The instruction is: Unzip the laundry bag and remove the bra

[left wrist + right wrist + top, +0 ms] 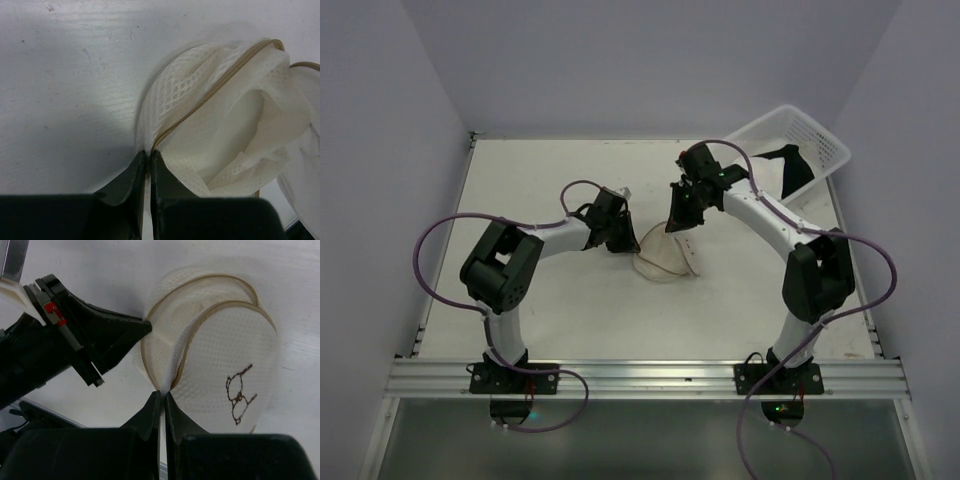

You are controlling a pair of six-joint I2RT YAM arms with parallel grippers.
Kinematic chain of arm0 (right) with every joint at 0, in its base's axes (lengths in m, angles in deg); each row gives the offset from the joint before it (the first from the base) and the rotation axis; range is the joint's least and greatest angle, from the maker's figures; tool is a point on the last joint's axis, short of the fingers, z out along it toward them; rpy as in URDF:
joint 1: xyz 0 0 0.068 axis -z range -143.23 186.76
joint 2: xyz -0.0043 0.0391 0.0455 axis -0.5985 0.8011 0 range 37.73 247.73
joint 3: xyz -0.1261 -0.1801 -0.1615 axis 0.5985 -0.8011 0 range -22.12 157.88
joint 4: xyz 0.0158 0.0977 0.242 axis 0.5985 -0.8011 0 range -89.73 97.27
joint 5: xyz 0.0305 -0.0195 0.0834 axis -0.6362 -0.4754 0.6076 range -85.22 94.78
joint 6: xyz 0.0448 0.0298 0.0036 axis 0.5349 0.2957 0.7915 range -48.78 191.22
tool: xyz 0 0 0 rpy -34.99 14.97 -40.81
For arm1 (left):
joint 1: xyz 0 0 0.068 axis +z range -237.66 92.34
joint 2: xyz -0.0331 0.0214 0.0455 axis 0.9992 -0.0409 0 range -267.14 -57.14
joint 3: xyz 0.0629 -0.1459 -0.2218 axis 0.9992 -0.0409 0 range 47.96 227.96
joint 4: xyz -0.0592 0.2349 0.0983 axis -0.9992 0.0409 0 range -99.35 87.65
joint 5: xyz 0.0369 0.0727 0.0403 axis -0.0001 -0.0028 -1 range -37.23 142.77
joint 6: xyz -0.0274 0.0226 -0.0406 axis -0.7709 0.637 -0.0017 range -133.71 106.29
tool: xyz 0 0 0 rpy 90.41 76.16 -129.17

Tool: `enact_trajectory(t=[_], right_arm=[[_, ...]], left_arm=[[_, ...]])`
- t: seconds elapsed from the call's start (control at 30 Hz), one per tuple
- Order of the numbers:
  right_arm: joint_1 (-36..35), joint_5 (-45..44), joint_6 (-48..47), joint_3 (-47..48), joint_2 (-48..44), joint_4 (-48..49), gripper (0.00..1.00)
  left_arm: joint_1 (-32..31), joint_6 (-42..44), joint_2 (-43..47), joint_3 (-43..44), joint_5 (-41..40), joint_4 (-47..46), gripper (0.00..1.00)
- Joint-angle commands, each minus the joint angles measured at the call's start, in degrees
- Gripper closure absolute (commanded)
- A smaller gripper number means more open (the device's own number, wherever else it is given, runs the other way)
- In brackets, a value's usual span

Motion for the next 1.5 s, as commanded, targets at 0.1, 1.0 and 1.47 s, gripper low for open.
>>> enact_trajectory(t=[0.1, 1.0, 1.47], right_arm=[[-1.06, 9.38, 7.93, -2.47, 5.7, 14.12, 1.0], [-1.85, 17.82, 19.21, -20.58, 8.89, 48.52, 0.39], [-1.68, 6.33, 4.98, -9.69, -9.12, 29.09, 0.01]], left_arm=[[-0.6, -0.97, 1.0, -1.3, 2.51, -3.86, 0.96], [4.06, -2.55, 14.6, -13.35, -3.2, 0.7, 0.66], [8.28, -1.24, 26.48, -12.47, -9.18, 6.33, 0.39]])
